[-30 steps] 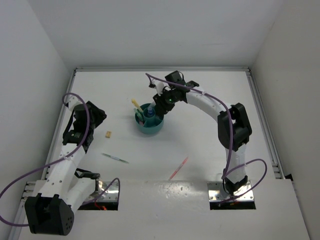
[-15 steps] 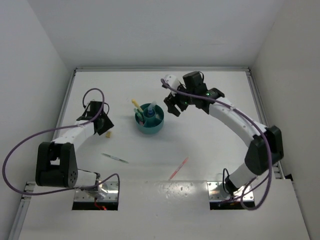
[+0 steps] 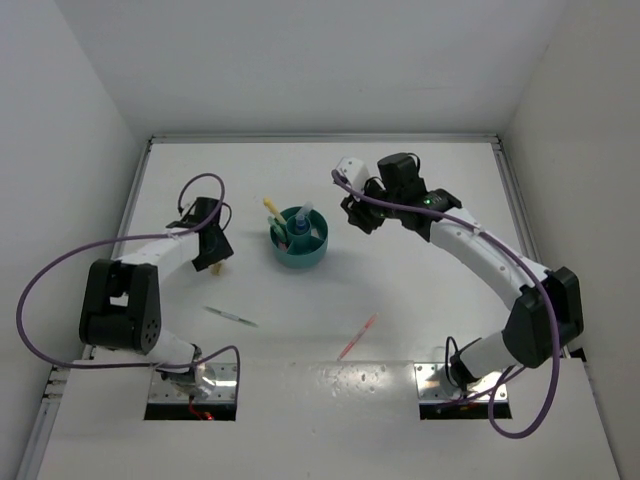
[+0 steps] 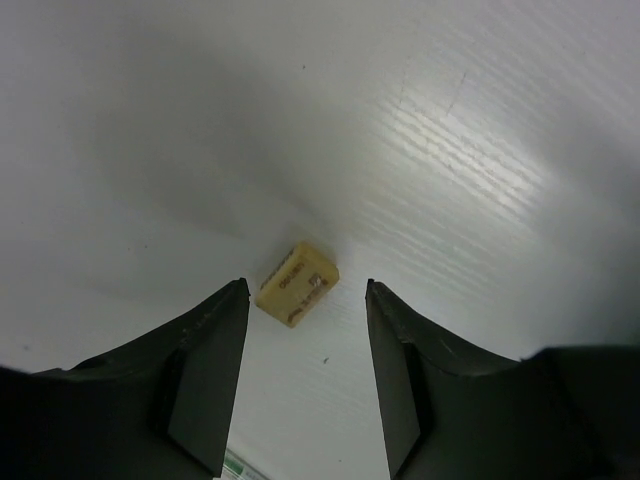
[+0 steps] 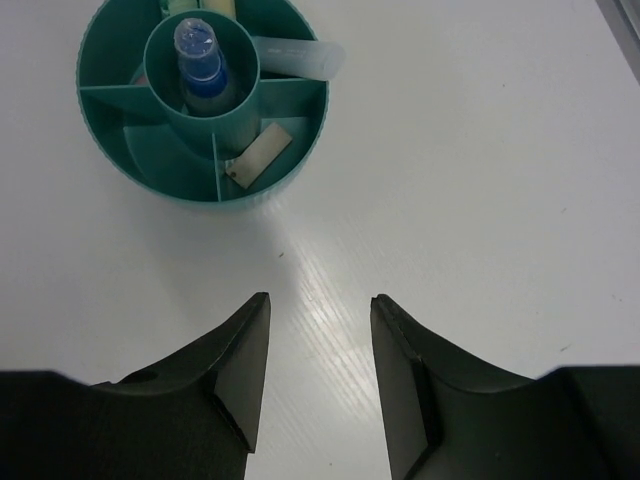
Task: Sort the stationery into containers
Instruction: Pick up the stationery from the center of the board.
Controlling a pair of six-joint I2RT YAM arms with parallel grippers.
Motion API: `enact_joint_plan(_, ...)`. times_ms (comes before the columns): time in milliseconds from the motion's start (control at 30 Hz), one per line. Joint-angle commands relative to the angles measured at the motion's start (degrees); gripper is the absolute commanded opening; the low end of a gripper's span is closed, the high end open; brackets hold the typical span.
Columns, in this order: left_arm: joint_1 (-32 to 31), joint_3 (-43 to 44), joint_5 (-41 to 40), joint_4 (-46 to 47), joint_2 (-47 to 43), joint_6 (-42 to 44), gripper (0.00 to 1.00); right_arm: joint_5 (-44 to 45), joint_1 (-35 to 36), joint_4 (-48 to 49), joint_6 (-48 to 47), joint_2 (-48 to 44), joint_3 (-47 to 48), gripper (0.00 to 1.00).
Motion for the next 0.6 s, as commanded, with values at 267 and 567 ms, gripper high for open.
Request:
enact_joint_plan(267,0.4,5.9,-2.4,-2.7,7.0,10.5,0.56,0.2,-0.4,3.4,0.0,-3.5,-0.4,0.45)
enact_joint_plan(567,-0.2,5.2,1.0,-2.7,9.0,12.6,0.56,0.2,-0.4,3.9,0.0,-4.1,-0.9,0.45)
